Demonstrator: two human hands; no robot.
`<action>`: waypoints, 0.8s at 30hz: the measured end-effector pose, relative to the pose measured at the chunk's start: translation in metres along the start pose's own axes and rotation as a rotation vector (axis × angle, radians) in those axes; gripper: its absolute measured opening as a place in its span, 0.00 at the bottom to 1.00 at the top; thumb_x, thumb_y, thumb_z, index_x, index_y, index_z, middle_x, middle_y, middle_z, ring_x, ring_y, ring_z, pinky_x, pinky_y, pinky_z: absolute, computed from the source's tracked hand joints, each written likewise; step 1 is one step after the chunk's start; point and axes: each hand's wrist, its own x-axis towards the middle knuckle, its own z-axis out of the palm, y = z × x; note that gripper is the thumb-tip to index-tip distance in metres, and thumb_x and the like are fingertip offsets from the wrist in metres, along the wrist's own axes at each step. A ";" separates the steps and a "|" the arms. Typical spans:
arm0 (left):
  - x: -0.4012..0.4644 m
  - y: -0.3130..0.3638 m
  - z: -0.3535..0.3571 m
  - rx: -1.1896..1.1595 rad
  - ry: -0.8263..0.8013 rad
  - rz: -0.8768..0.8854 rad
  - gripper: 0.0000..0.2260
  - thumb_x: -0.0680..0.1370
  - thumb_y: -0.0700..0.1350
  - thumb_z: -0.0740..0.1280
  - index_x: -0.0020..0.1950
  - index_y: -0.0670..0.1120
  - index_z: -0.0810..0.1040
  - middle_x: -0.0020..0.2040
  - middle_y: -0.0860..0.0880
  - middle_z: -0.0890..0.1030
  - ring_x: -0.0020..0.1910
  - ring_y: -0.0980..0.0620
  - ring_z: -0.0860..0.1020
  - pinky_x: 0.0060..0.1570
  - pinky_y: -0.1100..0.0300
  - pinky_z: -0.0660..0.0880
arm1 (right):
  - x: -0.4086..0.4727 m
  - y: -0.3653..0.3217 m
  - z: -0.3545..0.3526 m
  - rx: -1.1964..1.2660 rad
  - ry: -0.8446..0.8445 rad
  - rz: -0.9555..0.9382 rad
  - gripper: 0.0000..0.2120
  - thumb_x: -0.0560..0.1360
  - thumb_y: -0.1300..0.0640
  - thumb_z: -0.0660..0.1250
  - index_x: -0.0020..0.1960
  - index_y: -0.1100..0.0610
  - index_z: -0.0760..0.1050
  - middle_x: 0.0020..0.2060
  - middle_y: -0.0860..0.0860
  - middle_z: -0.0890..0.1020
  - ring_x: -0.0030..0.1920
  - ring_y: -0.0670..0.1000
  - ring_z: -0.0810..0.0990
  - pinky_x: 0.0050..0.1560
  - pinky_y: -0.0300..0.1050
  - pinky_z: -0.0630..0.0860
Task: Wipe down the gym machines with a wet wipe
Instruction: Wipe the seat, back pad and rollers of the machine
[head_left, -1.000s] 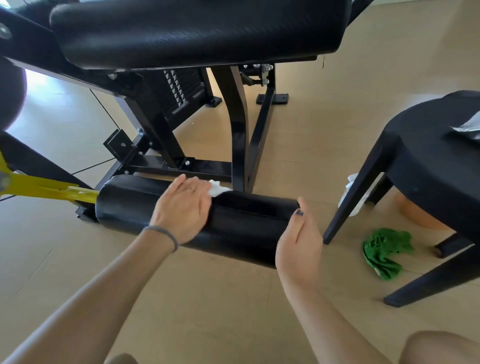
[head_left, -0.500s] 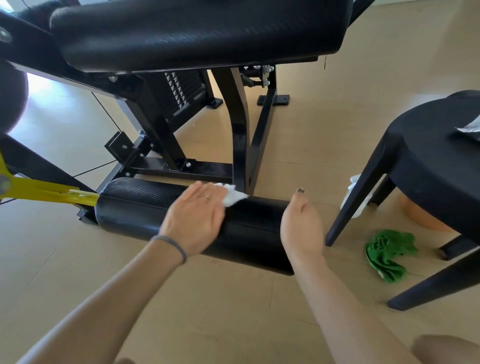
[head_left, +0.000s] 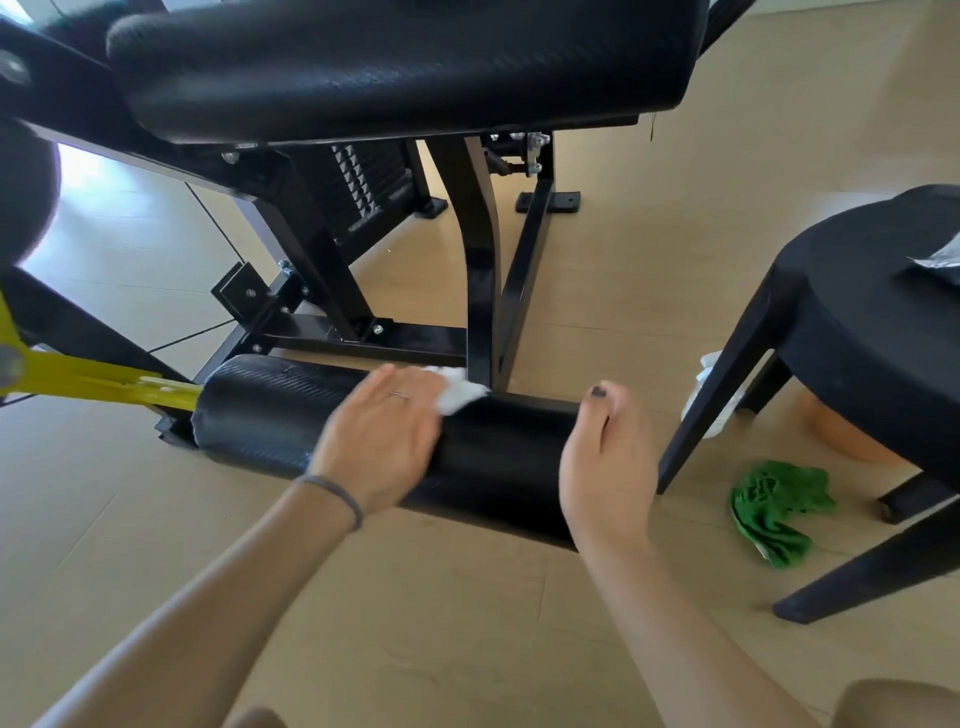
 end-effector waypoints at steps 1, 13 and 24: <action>-0.008 -0.027 0.003 0.030 -0.041 -0.117 0.20 0.81 0.46 0.46 0.71 0.53 0.67 0.67 0.51 0.76 0.66 0.53 0.71 0.72 0.55 0.62 | 0.000 0.001 0.006 -0.066 -0.032 0.004 0.25 0.80 0.41 0.47 0.54 0.55 0.77 0.44 0.47 0.80 0.48 0.46 0.78 0.50 0.48 0.77; -0.009 0.055 0.000 -0.063 -0.009 0.053 0.25 0.83 0.49 0.46 0.78 0.42 0.64 0.76 0.45 0.68 0.75 0.48 0.66 0.76 0.50 0.60 | -0.012 0.009 0.016 -0.025 0.025 0.015 0.33 0.80 0.42 0.44 0.68 0.60 0.77 0.64 0.53 0.81 0.67 0.54 0.76 0.69 0.53 0.72; -0.039 -0.101 0.024 0.012 0.067 -0.618 0.24 0.78 0.45 0.48 0.67 0.37 0.72 0.65 0.36 0.75 0.64 0.37 0.72 0.67 0.43 0.67 | -0.037 0.027 0.012 -0.054 0.031 -0.198 0.24 0.83 0.51 0.51 0.73 0.61 0.71 0.72 0.54 0.73 0.75 0.52 0.69 0.74 0.55 0.69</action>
